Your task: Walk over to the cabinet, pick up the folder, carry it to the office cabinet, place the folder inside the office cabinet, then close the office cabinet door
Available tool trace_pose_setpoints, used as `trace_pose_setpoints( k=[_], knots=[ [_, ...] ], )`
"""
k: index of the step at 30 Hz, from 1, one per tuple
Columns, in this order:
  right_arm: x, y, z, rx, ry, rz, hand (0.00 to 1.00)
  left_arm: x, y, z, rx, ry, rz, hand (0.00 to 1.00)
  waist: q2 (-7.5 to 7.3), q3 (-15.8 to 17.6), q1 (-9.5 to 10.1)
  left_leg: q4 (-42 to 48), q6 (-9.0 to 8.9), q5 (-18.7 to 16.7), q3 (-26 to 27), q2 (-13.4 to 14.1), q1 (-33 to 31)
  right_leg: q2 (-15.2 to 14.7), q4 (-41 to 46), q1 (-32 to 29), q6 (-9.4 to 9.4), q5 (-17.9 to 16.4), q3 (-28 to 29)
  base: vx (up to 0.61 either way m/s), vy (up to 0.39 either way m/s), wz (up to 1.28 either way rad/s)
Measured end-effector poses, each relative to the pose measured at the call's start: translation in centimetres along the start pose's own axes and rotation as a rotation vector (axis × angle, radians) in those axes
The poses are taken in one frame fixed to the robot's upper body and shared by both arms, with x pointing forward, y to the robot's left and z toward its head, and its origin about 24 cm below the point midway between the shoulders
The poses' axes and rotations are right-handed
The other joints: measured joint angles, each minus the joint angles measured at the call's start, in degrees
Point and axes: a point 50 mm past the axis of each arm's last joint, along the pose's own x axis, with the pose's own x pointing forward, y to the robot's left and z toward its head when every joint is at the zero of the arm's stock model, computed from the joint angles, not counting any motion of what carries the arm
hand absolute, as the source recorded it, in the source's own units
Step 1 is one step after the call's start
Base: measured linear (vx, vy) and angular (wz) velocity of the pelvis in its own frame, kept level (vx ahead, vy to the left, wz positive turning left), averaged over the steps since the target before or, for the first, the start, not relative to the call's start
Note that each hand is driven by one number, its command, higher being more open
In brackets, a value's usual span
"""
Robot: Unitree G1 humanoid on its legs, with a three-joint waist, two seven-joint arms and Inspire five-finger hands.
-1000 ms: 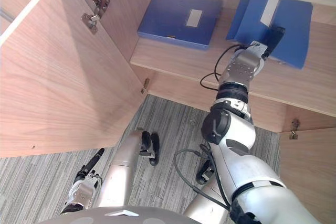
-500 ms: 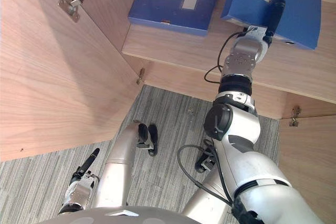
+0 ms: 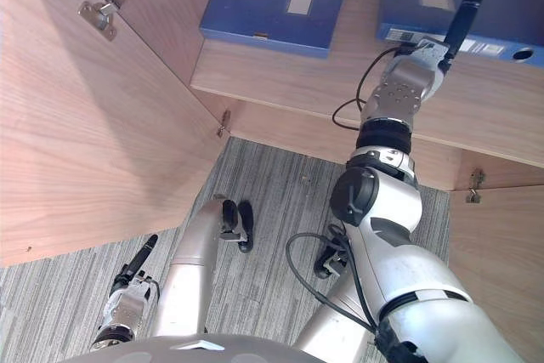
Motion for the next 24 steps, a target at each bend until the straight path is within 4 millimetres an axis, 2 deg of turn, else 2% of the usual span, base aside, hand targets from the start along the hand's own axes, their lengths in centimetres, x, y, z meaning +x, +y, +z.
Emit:
trace_pose_setpoints(
  k=[6, 11, 12, 14, 15, 16, 17, 18, 19, 24],
  knots=[
    [0.2, -0.4, 0.4, 0.022, -0.005, -0.029, 1.00, 0.1, -0.7, 0.4, -0.025, -0.011, -0.005, 1.00, -0.18, 0.12, -0.08, -1.50, 0.52, 0.31, 0.64, 0.69, 1.78, 0.94, -1.59, 1.15, -0.20, 0.29, 0.02, 0.01, 0.044, -0.07],
    [0.2, -1.4, -0.5, -0.078, 0.062, 0.015, 1.00, 0.2, -0.7, 0.5, -0.025, -0.013, -0.012, 1.00, -0.50, 0.31, -1.21, -2.65, 0.41, 0.35, 0.98, 1.22, 2.74, 1.97, -3.07, 1.89, 0.16, 0.60, 0.06, 0.00, 0.050, -0.08],
    [0.4, -2.2, -0.7, -0.149, 0.088, 0.043, 1.00, 0.2, -0.7, 0.7, -0.023, -0.018, -0.018, 1.00, -1.10, 0.69, -1.69, -2.96, 0.40, 0.34, 1.39, 1.23, 3.43, 2.02, -3.22, 2.06, 0.21, 0.62, 0.46, -0.01, 0.066, -0.10],
    [0.7, -3.6, -0.9, -0.304, 0.129, 0.082, 1.00, 0.3, -0.7, 0.9, -0.018, -0.024, -0.039, 1.00, -1.38, 0.86, -2.10, -3.28, 0.40, 0.34, 1.59, 1.59, 3.71, 2.43, -3.85, 2.29, 0.21, 0.92, 0.39, -0.01, 0.064, -0.13],
    [1.0, -4.7, -0.6, -0.495, 0.160, 0.128, 1.00, 0.3, -0.7, 1.3, 0.002, -0.032, -0.062, 1.00, -1.45, 0.91, -2.19, -3.43, 0.39, 0.33, 1.60, 1.92, 3.73, 2.91, -4.36, 2.37, 0.21, 1.23, 0.28, -0.01, 0.048, -0.12],
    [1.3, -5.1, -0.2, -0.591, 0.170, 0.148, 1.00, 0.4, -0.7, 1.5, 0.010, -0.039, -0.074, 1.00, -1.51, 0.94, -2.24, -3.54, 0.39, 0.34, 1.61, 1.95, 3.73, 2.91, -4.53, 2.40, 0.17, 1.30, 0.14, -0.03, 0.071, -0.10],
    [1.8, -6.1, 0.9, -0.782, 0.196, 0.187, 1.00, 0.5, -0.6, 2.3, 0.029, -0.056, -0.093, 1.00, -1.61, 1.01, -2.37, -3.69, 0.40, 0.35, 1.64, 1.97, 3.71, 2.90, -4.72, 2.41, 0.17, 1.38, 0.01, -0.02, 0.047, -0.02],
    [2.1, -6.4, 1.8, -0.918, 0.218, 0.234, 1.00, 0.7, -0.2, 2.8, 0.051, -0.057, -0.095, 1.00, -1.62, 1.01, -2.53, -3.79, 0.42, 0.36, 1.64, 1.96, 3.71, 2.89, -4.79, 2.46, 0.16, 1.40, -0.03, -0.03, 0.077, -0.01],
    [2.4, -6.4, 2.6, -1.142, 0.253, 0.313, 1.00, 0.8, 0.5, 3.5, 0.101, -0.067, -0.098, 1.00, -1.64, 1.03, -3.06, -3.89, 0.43, 0.37, 1.64, 1.96, 3.72, 2.87, -4.85, 2.48, 0.13, 1.37, -0.12, -0.01, 0.049, 0.01],
    [2.7, -6.7, 4.1, -1.483, 0.296, 0.407, 1.00, 0.9, 1.1, 4.6, 0.151, -0.093, -0.128, 1.00, -1.89, 0.89, -3.11, -4.49, 0.24, 0.56, 1.59, 1.96, 4.35, 2.87, -4.95, 3.02, -0.18, 1.23, -0.50, -0.01, 0.029, 0.01]
  ],
)
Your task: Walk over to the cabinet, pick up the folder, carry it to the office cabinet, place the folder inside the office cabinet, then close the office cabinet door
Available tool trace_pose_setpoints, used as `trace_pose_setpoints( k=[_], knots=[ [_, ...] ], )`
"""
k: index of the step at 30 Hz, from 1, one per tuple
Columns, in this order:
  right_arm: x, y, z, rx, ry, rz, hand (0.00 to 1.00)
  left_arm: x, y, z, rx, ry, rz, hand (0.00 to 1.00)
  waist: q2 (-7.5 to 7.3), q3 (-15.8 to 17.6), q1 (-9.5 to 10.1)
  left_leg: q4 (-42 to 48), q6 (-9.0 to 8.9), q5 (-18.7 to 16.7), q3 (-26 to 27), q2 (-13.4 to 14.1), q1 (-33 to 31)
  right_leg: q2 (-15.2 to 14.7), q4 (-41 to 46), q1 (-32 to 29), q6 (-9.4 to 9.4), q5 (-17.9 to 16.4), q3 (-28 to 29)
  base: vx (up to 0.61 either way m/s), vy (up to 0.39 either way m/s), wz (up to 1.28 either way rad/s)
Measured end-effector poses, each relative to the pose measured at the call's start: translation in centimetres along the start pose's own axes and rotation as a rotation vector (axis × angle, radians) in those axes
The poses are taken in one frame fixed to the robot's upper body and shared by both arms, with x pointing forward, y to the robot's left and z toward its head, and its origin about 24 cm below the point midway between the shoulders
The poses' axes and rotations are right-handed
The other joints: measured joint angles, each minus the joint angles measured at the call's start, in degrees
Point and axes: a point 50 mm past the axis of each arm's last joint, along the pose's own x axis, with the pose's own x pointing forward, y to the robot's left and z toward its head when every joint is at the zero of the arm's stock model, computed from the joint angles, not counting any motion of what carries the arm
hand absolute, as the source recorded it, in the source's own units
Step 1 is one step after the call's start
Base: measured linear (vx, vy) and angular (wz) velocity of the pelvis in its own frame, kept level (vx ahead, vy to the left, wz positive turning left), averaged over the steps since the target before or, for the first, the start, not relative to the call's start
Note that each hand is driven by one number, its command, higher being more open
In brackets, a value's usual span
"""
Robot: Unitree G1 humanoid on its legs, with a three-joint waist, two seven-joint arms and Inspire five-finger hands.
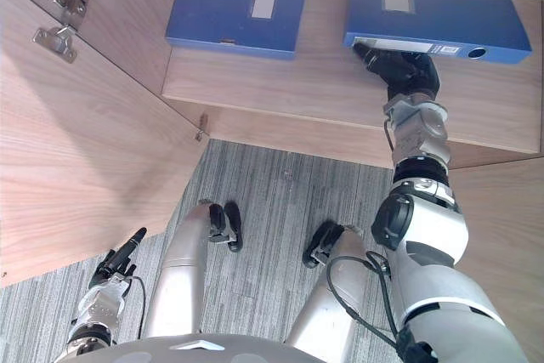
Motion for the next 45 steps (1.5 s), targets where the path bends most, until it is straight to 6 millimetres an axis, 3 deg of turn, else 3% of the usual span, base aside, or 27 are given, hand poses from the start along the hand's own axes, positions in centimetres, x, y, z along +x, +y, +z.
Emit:
trace_pose_setpoints(
  k=[13, 17, 19, 23, 31, 45],
  knots=[
    [-0.5, -0.8, -1.0, -0.127, 0.030, 0.033, 1.00, 0.0, -0.3, -0.2, -0.017, 0.015, -0.041, 1.00, -0.88, -1.30, 0.86, -1.14, -0.34, 0.20, 0.01, 0.09, 0.47, 0.43, -1.01, 0.44, -0.22, -0.11, -0.55, -0.02, 0.040, -0.01],
    [-0.4, 4.1, -0.9, -0.736, 0.018, 0.227, 1.00, -0.4, -0.4, -1.7, 0.014, 0.056, -0.051, 1.00, -1.07, -2.13, -0.10, -3.11, -0.51, 0.51, 1.36, 1.33, 2.44, 2.19, -3.53, 1.14, -0.42, 1.34, -0.01, -0.03, 0.042, -0.24],
    [-0.9, 6.8, -2.3, -1.044, 0.018, 0.349, 1.00, -0.8, -1.3, -3.6, 0.031, 0.113, -0.080, 1.00, -1.31, -3.28, -0.25, -5.18, -1.00, 0.99, 2.53, 1.88, 4.56, 3.41, -5.57, 2.04, -0.60, 2.33, 0.61, -0.03, 0.034, -0.32],
    [-3.0, 9.2, -6.0, -1.224, 0.014, 0.516, 1.00, -1.0, -1.8, -4.2, 0.023, 0.129, -0.096, 1.00, -1.94, -4.20, -1.24, -6.66, -1.78, 1.74, 2.56, 2.11, 5.20, 4.06, -6.36, 2.26, -0.84, 2.49, 0.40, -0.05, 0.000, -0.07],
    [-3.6, 8.4, -7.2, -1.339, 0.017, 0.509, 1.00, -1.1, -1.9, -4.5, -0.009, 0.137, -0.093, 1.00, -1.69, -4.19, -1.27, -6.96, -1.26, 2.25, 2.79, 2.01, 5.46, 4.09, -7.34, 2.82, -0.72, 3.31, 0.36, -0.05, 0.037, 0.00],
    [-3.9, 7.2, -8.7, -1.210, 0.071, 0.407, 1.00, -1.2, -1.7, -4.9, -0.005, 0.151, -0.058, 1.00, -2.46, -3.71, -1.19, -8.09, -0.83, 2.95, 3.63, 0.43, 6.99, 3.14, -8.04, 3.98, 0.25, 4.48, 1.19, -0.05, 0.041, 0.03]
  ],
)
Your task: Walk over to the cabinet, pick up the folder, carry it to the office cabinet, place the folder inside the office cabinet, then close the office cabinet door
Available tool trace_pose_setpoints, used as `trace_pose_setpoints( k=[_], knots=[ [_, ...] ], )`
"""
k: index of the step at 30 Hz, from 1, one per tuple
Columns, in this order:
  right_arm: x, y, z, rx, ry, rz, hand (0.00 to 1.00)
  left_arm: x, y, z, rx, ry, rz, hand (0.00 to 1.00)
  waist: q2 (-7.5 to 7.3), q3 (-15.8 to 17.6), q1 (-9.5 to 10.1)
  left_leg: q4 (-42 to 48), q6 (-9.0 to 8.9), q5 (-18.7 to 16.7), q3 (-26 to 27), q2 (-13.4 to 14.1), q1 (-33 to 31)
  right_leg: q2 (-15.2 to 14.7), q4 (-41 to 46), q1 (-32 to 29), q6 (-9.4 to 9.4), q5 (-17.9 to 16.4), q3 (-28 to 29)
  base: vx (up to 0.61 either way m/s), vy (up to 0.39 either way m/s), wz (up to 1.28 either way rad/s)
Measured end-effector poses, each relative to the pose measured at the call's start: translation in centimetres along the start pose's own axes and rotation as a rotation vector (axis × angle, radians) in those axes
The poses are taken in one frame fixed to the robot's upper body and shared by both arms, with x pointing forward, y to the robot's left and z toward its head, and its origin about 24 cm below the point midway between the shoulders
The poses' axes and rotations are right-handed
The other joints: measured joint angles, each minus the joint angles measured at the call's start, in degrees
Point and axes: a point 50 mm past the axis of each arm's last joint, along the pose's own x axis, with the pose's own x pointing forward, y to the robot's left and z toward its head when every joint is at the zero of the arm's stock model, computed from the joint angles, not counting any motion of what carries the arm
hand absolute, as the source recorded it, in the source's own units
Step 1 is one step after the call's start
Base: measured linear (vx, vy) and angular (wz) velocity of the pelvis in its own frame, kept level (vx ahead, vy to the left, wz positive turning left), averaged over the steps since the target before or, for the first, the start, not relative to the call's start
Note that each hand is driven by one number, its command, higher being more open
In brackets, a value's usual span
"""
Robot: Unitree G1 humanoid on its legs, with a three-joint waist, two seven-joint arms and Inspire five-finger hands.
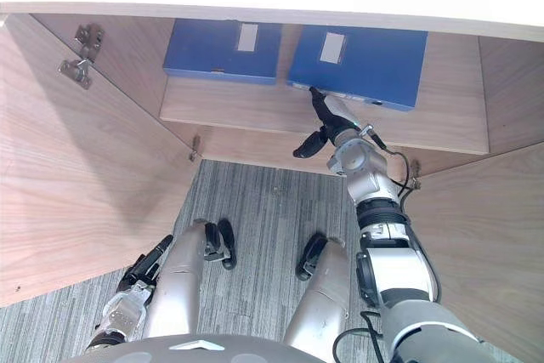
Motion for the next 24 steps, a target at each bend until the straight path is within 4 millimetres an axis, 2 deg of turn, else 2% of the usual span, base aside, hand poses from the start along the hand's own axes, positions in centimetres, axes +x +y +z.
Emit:
trace_pose_setpoints(
  k=[4, 7, 9, 10, 11, 12, 13, 14, 16, 17, 18, 20, 22, 24],
  knots=[
    [-0.3, 1.5, -0.6, 0.038, 0.017, 0.020, 1.00, 0.0, 0.1, -0.3, -0.004, 0.008, 0.011, 1.00, -0.40, 0.25, 0.04, -2.98, 0.25, 1.44, 0.71, 0.04, 2.64, 0.90, -3.12, 2.33, -0.46, 1.80, -0.23, -0.04, 0.034, -0.10],
    [-1.1, 4.6, -1.5, 0.072, 0.049, 0.087, 1.00, -0.2, 0.5, -0.5, -0.003, 0.014, 0.025, 1.00, -0.49, 0.25, 0.26, -9.08, -0.07, 3.49, 2.11, 0.54, 8.10, 2.64, -10.36, 7.82, -1.23, 4.86, -1.53, -0.02, 0.047, -0.30],
    [-2.4, 8.2, -3.2, 0.068, 0.106, 0.196, 1.00, -0.4, 1.2, -0.8, 0.001, 0.017, 0.042, 1.00, -0.72, 0.21, 0.23, -15.85, -0.70, 5.67, 3.32, 0.12, 15.37, 4.07, -17.29, 14.91, -1.16, 7.35, -2.67, -0.01, 0.011, -0.21],
    [-2.7, 9.1, -3.7, 0.068, 0.127, 0.237, 1.00, -0.5, 1.4, -0.9, 0.003, 0.016, 0.046, 1.00, -0.78, 0.22, 0.16, -17.22, -0.96, 6.05, 3.40, -0.06, 17.00, 4.18, -18.69, 16.55, -1.08, 7.68, -3.15, 0.01, -0.016, -0.14],
    [-3.7, 11.3, -4.7, 0.063, 0.174, 0.326, 1.00, -0.6, 1.8, -1.0, 0.010, 0.015, 0.055, 1.00, -1.06, 0.08, 0.06, -20.22, -1.36, 7.05, 3.54, -0.52, 20.12, 4.62, -21.35, 19.72, -1.19, 8.42, -3.86, 0.01, -0.014, -0.04],
    [-4.4, 12.5, -5.4, 0.062, 0.209, 0.379, 1.00, -0.6, 1.9, -1.0, 0.014, 0.015, 0.057, 1.00, -1.15, -0.01, 0.06, -21.55, -1.48, 7.49, 3.60, -0.61, 21.48, 4.94, -22.63, 21.14, -1.19, 8.73, -4.16, 0.04, -0.036, -0.02],
    [-6.0, 15.0, -6.6, 0.057, 0.273, 0.493, 1.00, -0.7, 2.1, -1.1, 0.021, 0.015, 0.061, 1.00, -1.33, -0.13, 0.12, -24.20, -2.03, 8.39, 3.57, -0.77, 24.11, 5.34, -25.11, 24.00, -1.06, 9.14, -5.06, 0.05, -0.036, 0.00],
    [-7.0, 16.4, -7.4, 0.048, 0.308, 0.553, 1.00, -0.7, 2.2, -1.1, 0.028, 0.018, 0.061, 1.00, -1.37, -0.11, 0.24, -25.41, -2.26, 8.76, 3.56, -0.83, 25.35, 5.71, -26.36, 25.33, -1.01, 9.33, -5.60, 0.09, -0.062, -0.02],
    [-12.0, 21.3, -9.7, 0.028, 0.428, 0.773, 1.00, -1.0, 2.7, -1.6, 0.046, 0.036, 0.071, 1.00, -1.36, -0.14, 0.42, -30.61, -2.88, 10.34, 3.81, -0.86, 30.56, 6.89, -31.72, 30.96, -1.36, 10.72, -7.83, 0.14, -0.052, -0.14],
    [-13.0, 22.2, -9.9, 0.066, 0.445, 0.796, 1.00, -1.2, 3.4, -2.0, 0.045, 0.052, 0.089, 1.00, -1.31, -0.21, -0.39, -32.88, -3.38, 10.90, 4.32, -0.69, 33.05, 7.24, -34.18, 33.44, -1.27, 11.24, -9.06, 0.16, -0.020, -0.27],
    [-13.0, 22.2, -9.8, 0.062, 0.441, 0.794, 1.00, -1.4, 3.7, -2.4, 0.046, 0.062, 0.098, 1.00, -1.21, -0.31, -0.65, -33.63, -3.48, 11.02, 4.64, -0.52, 34.14, 7.32, -35.28, 34.57, -1.43, 11.87, -9.87, 0.13, 0.004, -0.31],
    [-13.6, 22.4, -10.2, 0.046, 0.445, 0.805, 1.00, -1.5, 3.9, -3.0, 0.069, 0.092, 0.098, 1.00, -0.71, -1.19, -0.74, -36.13, -4.06, 11.52, 4.91, -0.25, 37.34, 8.59, -38.80, 38.04, -1.53, 13.34, -10.73, 0.11, 0.000, -0.15],
    [-14.6, 22.6, -11.0, 0.036, 0.458, 0.840, 1.00, -1.8, 4.5, -4.0, 0.086, 0.137, 0.107, 1.00, -0.31, -4.01, -0.45, -40.67, -4.46, 13.06, 4.61, -0.48, 40.38, 10.76, -45.32, 42.06, -0.98, 15.70, -11.33, 0.17, -0.021, -0.05],
    [-14.2, 22.0, -11.4, -0.025, 0.450, 0.881, 1.00, -2.1, 5.1, -4.6, 0.119, 0.168, 0.119, 1.00, 0.03, -4.94, -0.22, -43.24, -4.39, 14.01, 3.87, -1.14, 43.07, 12.41, -50.98, 46.23, -0.77, 18.11, -11.90, 0.16, -0.004, -0.06]
  ],
)
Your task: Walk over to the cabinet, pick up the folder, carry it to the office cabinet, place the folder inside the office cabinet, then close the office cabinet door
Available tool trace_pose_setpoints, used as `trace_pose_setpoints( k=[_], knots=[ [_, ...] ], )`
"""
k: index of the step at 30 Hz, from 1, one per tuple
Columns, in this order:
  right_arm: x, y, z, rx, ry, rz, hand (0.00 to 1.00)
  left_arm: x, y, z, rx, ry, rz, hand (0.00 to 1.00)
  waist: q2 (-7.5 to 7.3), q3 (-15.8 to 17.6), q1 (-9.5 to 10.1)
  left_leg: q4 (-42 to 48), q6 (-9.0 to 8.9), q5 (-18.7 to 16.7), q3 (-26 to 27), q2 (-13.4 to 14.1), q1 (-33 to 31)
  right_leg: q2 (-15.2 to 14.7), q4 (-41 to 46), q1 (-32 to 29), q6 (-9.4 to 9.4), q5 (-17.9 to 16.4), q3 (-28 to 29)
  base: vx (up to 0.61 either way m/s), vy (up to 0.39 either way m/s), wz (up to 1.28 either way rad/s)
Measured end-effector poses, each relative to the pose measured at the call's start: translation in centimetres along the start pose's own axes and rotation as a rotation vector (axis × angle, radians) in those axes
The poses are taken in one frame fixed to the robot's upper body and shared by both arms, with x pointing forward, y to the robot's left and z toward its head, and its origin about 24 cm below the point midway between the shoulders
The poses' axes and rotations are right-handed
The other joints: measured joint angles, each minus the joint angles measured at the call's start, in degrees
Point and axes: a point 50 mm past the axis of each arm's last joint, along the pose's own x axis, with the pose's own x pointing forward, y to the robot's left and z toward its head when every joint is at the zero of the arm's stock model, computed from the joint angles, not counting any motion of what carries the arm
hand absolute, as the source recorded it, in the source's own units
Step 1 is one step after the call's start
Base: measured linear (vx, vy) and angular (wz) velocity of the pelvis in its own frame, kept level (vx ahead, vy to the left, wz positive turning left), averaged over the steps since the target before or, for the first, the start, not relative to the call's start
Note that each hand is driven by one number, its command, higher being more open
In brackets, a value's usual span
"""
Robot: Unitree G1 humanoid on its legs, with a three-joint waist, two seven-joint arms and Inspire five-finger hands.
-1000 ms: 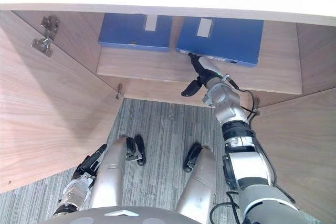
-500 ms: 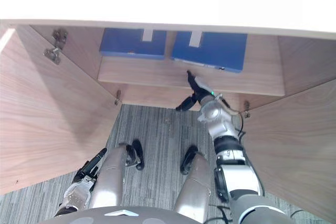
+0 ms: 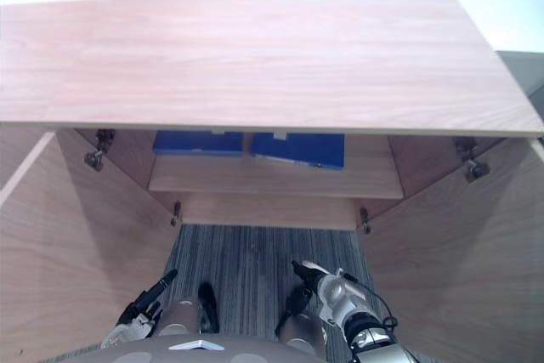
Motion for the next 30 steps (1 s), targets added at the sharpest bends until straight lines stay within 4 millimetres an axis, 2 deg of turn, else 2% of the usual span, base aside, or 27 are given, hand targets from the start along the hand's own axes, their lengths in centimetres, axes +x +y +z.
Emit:
trace_pose_setpoints(
  k=[2, 3, 6, 8, 10, 12, 14, 15, 16, 18, 20, 22, 24, 26, 27, 30],
  knots=[
    [0.0, -1.6, -0.3, -0.009, 0.043, 0.021, 1.00, 0.0, 0.1, 0.1, 0.072, 0.005, -0.003, 1.00, 0.02, -0.21, 0.27, -0.79, 0.08, 0.28, -3.02, -0.23, 1.84, 2.05, -6.09, 4.78, -0.22, 2.84, -1.20, 0.10, -0.029, 0.10],
    [0.0, -2.3, -0.3, 0.050, 0.051, -0.005, 1.00, 0.1, 0.1, 0.4, 0.141, 0.002, -0.011, 1.00, -0.42, -0.52, 0.83, -0.75, 0.04, 0.25, -4.38, -0.22, 2.23, 2.79, -8.60, 6.27, -0.35, 3.91, -1.38, 0.05, -0.021, 0.06],
    [0.1, -3.2, 0.9, 0.182, -0.009, -0.080, 1.00, 0.2, -0.1, 1.0, 0.231, -0.005, -0.012, 1.00, -0.73, -0.74, 1.21, -0.48, -0.86, -0.43, -4.19, 0.29, 4.04, 3.77, -10.82, 8.81, -0.43, 4.53, -0.70, 0.04, 0.021, -0.11],
    [0.3, -2.9, 1.7, 0.281, -0.053, -0.111, 1.00, 0.1, 0.1, 0.8, 0.271, 0.001, -0.003, 1.00, -0.43, -0.79, 1.24, 1.20, -1.44, -1.92, -3.21, 1.42, 5.37, 4.64, -10.83, 9.62, -0.57, 4.46, 1.15, -0.01, 0.022, -0.49],
    [0.6, -1.8, 2.0, 0.425, -0.083, -0.124, 1.00, -0.1, 0.5, 0.1, 0.302, 0.020, 0.004, 1.00, 0.24, -1.20, 1.24, 5.79, -1.58, -4.64, -5.54, 2.58, 5.54, 5.82, -10.62, 9.77, -0.87, 4.45, 4.85, -0.04, 0.030, -0.90],
    [0.8, -0.8, 1.2, 0.570, -0.076, -0.138, 1.00, -0.2, 0.8, -0.5, 0.317, 0.033, 0.013, 1.00, 1.07, -1.60, 1.24, 7.90, -1.70, -6.90, -9.65, 2.56, 6.06, 6.72, -10.71, 9.61, -1.19, 4.80, 8.17, -0.05, 0.056, -0.99],
    [0.6, 1.6, -1.5, 0.812, -0.008, -0.184, 1.00, -0.3, 0.8, -1.5, 0.352, 0.066, 0.026, 1.00, 2.80, -1.81, 1.15, 7.46, -3.00, -12.16, -15.07, 1.27, 9.04, 7.81, -10.97, 9.65, -0.48, 5.85, 13.40, -0.10, 0.157, -1.13],
    [0.5, 2.4, -2.2, 0.872, 0.017, -0.195, 1.00, -0.3, 0.8, -1.5, 0.356, 0.066, 0.029, 1.00, 2.80, -1.93, 0.94, 7.31, -2.70, -12.74, -15.07, 0.38, 9.78, 7.47, -11.06, 9.67, -0.25, 6.05, 14.71, -0.10, 0.246, -0.93],
    [0.2, 4.4, -3.8, 0.999, 0.074, -0.213, 1.00, -0.4, 1.0, -1.7, 0.377, 0.060, 0.041, 1.00, 2.49, -2.18, -0.54, 6.63, -1.74, -13.34, -14.34, -1.13, 11.02, 7.02, -11.95, 9.82, -0.21, 6.82, 17.63, -0.07, 0.202, -0.61],
    [-0.2, 6.4, -5.2, 1.151, 0.129, -0.242, 1.00, -0.4, 1.2, -1.5, 0.411, 0.044, 0.060, 1.00, 2.08, -2.37, -2.00, 6.32, -1.45, -13.51, -11.51, -1.74, 11.72, 6.65, -12.25, 8.83, -0.31, 7.56, 20.68, -0.06, 0.164, -0.69],
    [-0.5, 8.0, -6.1, 1.321, 0.173, -0.288, 1.00, -0.4, 1.4, -1.3, 0.449, 0.036, 0.067, 1.00, 1.77, -2.46, -3.20, 5.58, -1.23, -13.62, -8.70, -2.35, 12.41, 6.51, -12.32, 7.28, -0.25, 8.28, 23.81, -0.04, 0.123, -0.93],
    [-1.1, 9.8, -7.3, 1.487, 0.233, -0.345, 1.00, -0.4, 1.4, -1.4, 0.485, 0.035, 0.075, 1.00, 1.23, -2.53, -3.46, 2.03, -0.58, -13.36, -6.24, -4.37, 14.78, 6.55, -12.29, 5.29, -0.36, 8.85, 28.29, 0.01, 0.107, -1.13],
    [-1.4, 11.0, -7.6, 1.550, 0.258, -0.365, 1.00, -0.4, 1.1, -1.5, 0.499, 0.024, 0.070, 1.00, 1.47, -2.70, -3.85, -0.40, 0.31, -12.58, -3.62, -5.04, 16.33, 6.62, -12.21, 4.25, -0.09, 9.23, 30.19, 0.05, 0.050, -0.71],
    [-1.6, 11.9, -7.7, 1.606, 0.273, -0.377, 1.00, -0.3, 0.6, -1.3, 0.529, 0.006, 0.057, 1.00, 1.65, -2.79, -4.43, -2.18, 0.35, -12.26, -1.57, -5.43, 17.68, 6.76, -12.20, 3.72, 0.63, 9.71, 31.65, 0.06, 0.034, -0.58],
    [-1.6, 12.0, -7.6, 1.625, 0.266, -0.385, 1.00, -0.3, 0.3, -1.2, 0.527, -0.010, 0.050, 1.00, 1.65, -2.79, -5.07, -2.89, 0.38, -12.10, -0.38, -5.46, 18.57, 7.08, -12.17, 3.62, 1.14, 10.09, 32.54, 0.06, 0.030, -0.49],
    [-1.7, 11.6, -7.1, 1.614, 0.218, -0.422, 1.00, -0.2, -1.0, -1.4, 0.531, -0.023, 0.034, 1.00, 1.11, -2.51, -5.07, -4.39, 0.38, -12.10, 2.91, -5.37, 20.72, 8.43, -10.55, 2.72, 1.29, 10.21, 33.96, 0.03, 0.016, -0.59]
  ],
)
